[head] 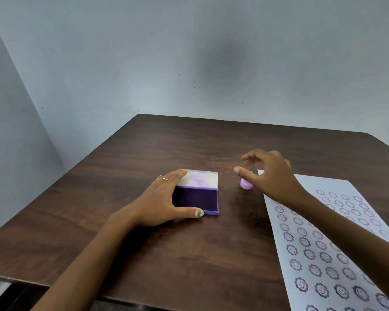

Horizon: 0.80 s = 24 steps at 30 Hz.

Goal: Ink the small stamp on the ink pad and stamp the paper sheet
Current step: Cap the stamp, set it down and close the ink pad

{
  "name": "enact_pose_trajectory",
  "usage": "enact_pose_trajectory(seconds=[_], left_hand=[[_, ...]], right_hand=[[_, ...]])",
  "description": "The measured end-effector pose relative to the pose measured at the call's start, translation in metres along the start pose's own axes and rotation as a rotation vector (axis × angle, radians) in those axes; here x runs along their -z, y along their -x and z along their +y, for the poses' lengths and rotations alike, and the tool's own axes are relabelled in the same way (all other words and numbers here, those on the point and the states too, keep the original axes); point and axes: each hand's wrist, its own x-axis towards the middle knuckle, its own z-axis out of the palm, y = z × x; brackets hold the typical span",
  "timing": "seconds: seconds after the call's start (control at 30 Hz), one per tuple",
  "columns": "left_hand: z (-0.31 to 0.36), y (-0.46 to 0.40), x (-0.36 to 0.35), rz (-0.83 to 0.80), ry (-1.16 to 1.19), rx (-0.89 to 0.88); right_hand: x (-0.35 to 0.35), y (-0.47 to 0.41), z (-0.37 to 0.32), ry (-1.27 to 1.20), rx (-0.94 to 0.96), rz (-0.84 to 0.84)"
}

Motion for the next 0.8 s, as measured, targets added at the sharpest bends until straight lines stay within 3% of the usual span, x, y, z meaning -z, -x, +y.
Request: enact_pose_trajectory(seconds=[0.07, 0.3, 0.6, 0.8], left_hand=[[-0.001, 0.0, 0.0, 0.004, 0.004, -0.001], [-0.005, -0.001, 0.0, 0.008, 0.057, 0.014], [-0.01, -0.004, 0.002, 0.019, 0.112, 0.011], [-0.009, -0.004, 0.002, 0.028, 0.17, -0.02]], right_hand=[[-0.003, -0.008, -0.01, -0.025, 0.042, -0.022], [-0.04, -0.039, -0.044, 0.097, 0.146, -0.449], [-0.04, -0.056, -0.058, 0.066, 0.052, -0.565], [-0.02, -0.06, -0.062, -0.027, 0.073, -0.527]])
